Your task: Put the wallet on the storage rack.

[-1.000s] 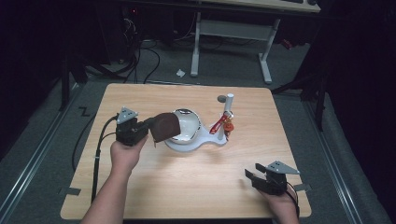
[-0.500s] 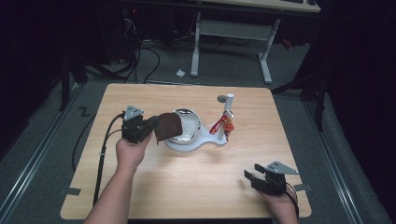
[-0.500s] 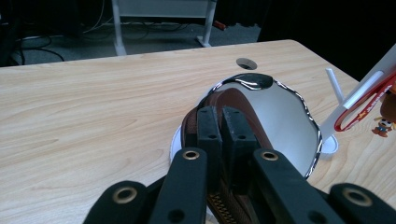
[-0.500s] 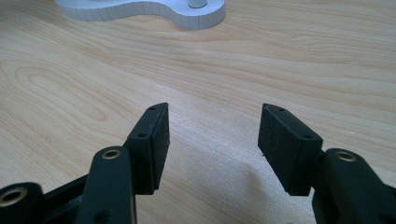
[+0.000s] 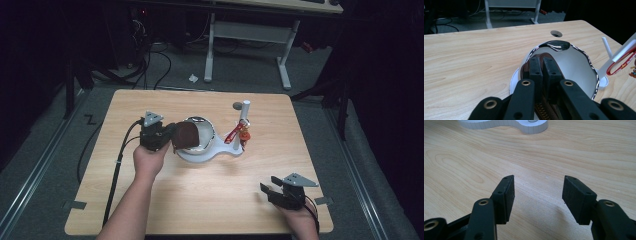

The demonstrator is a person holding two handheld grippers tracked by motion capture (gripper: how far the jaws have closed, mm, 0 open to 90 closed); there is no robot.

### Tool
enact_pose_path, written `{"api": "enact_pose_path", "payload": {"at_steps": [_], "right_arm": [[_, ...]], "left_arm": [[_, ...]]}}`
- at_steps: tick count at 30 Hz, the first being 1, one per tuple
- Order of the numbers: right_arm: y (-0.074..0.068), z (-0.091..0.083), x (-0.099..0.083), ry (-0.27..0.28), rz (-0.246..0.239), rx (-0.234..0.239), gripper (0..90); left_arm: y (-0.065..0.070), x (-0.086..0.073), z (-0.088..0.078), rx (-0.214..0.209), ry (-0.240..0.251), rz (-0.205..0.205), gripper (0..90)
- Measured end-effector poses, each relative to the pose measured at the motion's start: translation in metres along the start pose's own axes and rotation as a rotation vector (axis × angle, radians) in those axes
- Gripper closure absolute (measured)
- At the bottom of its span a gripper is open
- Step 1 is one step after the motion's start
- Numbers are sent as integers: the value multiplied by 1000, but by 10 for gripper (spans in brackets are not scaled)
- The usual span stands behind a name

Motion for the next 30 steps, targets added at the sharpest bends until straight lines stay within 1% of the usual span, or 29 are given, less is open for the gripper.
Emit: {"api": "enact_pose_path", "payload": {"at_steps": [9,11,13,14,16,20,30], "right_arm": [[-2,2,1,-2,-6,3,438],[-3,2,0,-8,-14,4,437],[-2,2,0,-6,-14,3,437],[-2,2,0,-4,-12,2,437],[-1,1,0,-3,-9,2,437],[-1,1,0,-3,-10,2,437],[-1,1,0,-4,-10,1,437]], "left_arm": [[5,-1,8,6,-6,-2,859],[6,0,9,5,3,-2,849],[6,0,9,-3,9,-6,828],[6,1,9,-13,12,-10,806],[6,1,8,-19,21,-10,757],[8,1,7,-22,28,4,738],[9,2,5,-44,39,-2,664]]}}
Point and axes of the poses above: each handheld gripper's, and its own axes: z roughly forward along the jaws, x roughly out of its top, y roughly to its right, the point moved 4 cm from there along z, roughly forward along the jaws, and after that the axes turned 9 degrees about x, right-handed, at the moved point
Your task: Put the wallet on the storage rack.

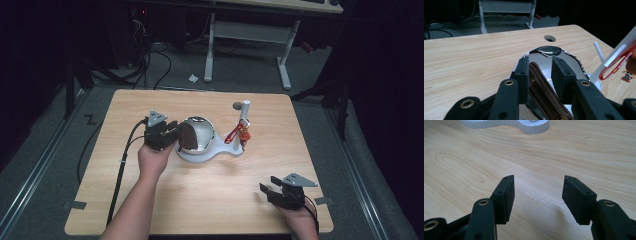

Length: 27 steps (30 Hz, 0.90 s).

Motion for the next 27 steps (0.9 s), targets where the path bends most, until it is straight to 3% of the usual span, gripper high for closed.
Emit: {"api": "enact_pose_path", "payload": {"at_steps": [13,27], "right_arm": [[0,1,0,-2,1,3,437],[0,3,-1,-12,2,10,432]], "left_arm": [[3,2,-6,-2,23,22,576],[2,1,-28,3,43,56,476]]}}
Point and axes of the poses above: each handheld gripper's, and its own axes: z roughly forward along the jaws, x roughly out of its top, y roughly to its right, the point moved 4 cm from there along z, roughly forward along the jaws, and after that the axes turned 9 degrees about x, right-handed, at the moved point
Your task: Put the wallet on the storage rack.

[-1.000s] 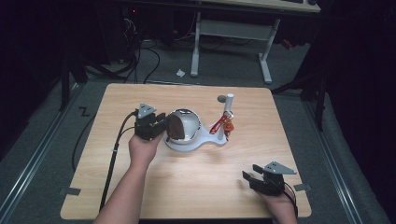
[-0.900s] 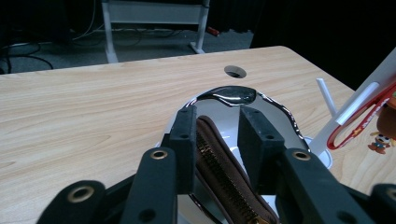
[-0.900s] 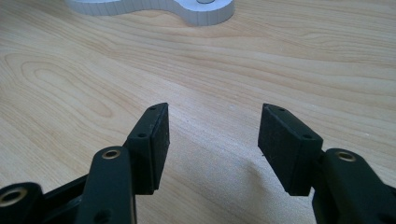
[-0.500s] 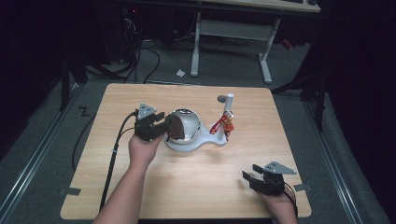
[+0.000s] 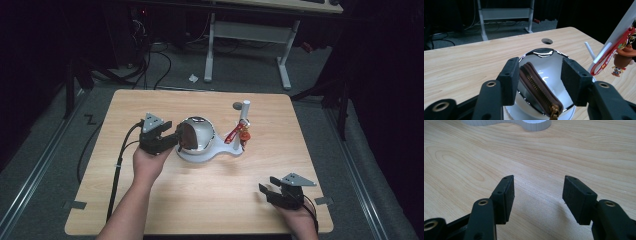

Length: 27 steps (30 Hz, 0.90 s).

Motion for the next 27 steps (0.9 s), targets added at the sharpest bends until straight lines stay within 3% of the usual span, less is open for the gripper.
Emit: {"api": "enact_pose_path", "payload": {"at_steps": [12,13,20,27], "right_arm": [[0,1,-1,-7,-3,10,430],[-1,1,-1,-8,-2,10,430],[-2,2,-1,-11,-5,12,429],[-2,1,-1,-11,-10,14,429]], "left_arm": [[-10,-27,-25,-16,-5,24,418],[-13,-34,-27,-6,-10,38,409],[-26,-61,-30,10,-56,31,378],[-33,-93,-39,-22,-112,9,351]]}}
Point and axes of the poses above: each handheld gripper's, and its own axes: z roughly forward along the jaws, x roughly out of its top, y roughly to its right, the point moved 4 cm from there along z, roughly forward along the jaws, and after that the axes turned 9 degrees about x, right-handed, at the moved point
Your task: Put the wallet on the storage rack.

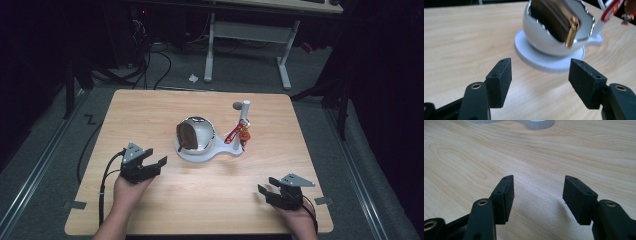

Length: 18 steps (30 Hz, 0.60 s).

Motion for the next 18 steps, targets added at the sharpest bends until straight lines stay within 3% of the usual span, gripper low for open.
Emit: {"api": "enact_pose_path", "payload": {"at_steps": [8,11,14,15,16,17,18], "right_arm": [[0,2,0,-3,-11,1,429],[0,2,0,-3,-6,-3,428],[1,0,-1,2,-1,-15,426],[2,-3,-1,7,6,-24,424],[2,-3,-1,7,6,-24,424],[4,-6,-1,16,24,-34,423],[4,-6,-1,16,24,-34,423]], "left_arm": [[-19,-44,-13,39,-96,19,335],[-22,-51,-22,42,-101,15,329],[-18,-66,-43,4,-78,-25,324],[-16,-74,-49,3,-133,15,316],[-16,-74,-49,3,-133,15,309],[-18,-78,-50,40,-142,70,314],[-18,-78,-50,40,-142,70,311]]}}
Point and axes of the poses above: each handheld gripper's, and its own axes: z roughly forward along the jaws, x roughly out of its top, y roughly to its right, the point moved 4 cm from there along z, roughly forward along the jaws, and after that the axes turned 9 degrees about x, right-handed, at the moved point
